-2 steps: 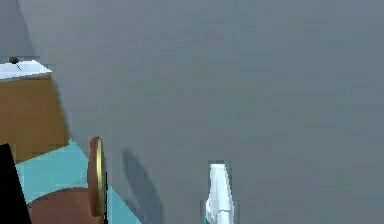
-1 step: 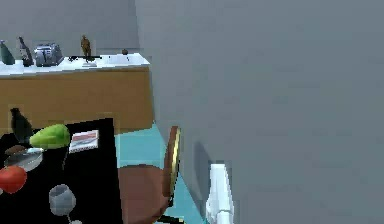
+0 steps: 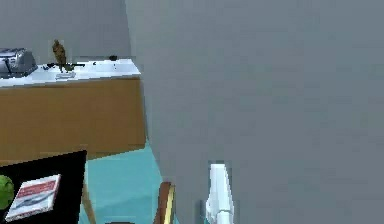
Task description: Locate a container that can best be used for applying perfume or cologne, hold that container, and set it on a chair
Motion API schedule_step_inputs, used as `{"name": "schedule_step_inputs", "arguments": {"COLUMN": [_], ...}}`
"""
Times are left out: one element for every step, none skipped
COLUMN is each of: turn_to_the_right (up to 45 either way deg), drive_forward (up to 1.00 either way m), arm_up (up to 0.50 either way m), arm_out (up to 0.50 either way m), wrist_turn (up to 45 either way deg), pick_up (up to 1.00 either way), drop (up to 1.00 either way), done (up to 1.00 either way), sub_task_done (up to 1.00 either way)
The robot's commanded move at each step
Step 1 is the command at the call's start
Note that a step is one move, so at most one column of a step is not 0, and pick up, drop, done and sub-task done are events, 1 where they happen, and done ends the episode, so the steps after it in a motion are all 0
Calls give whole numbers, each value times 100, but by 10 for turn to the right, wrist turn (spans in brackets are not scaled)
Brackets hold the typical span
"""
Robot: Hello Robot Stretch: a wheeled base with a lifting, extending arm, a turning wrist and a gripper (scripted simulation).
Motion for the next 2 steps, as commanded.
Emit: {"name": "schedule_step_inputs", "arguments": {"turn_to_the_right": [-270,0], "drive_forward": [0,5], "arm_up": [0,0], "arm_out": [0,0], "wrist_turn": [0,0], "pick_up": [0,0], "drop": [0,0], "done": [0,0], "sub_task_done": [0,0]}}
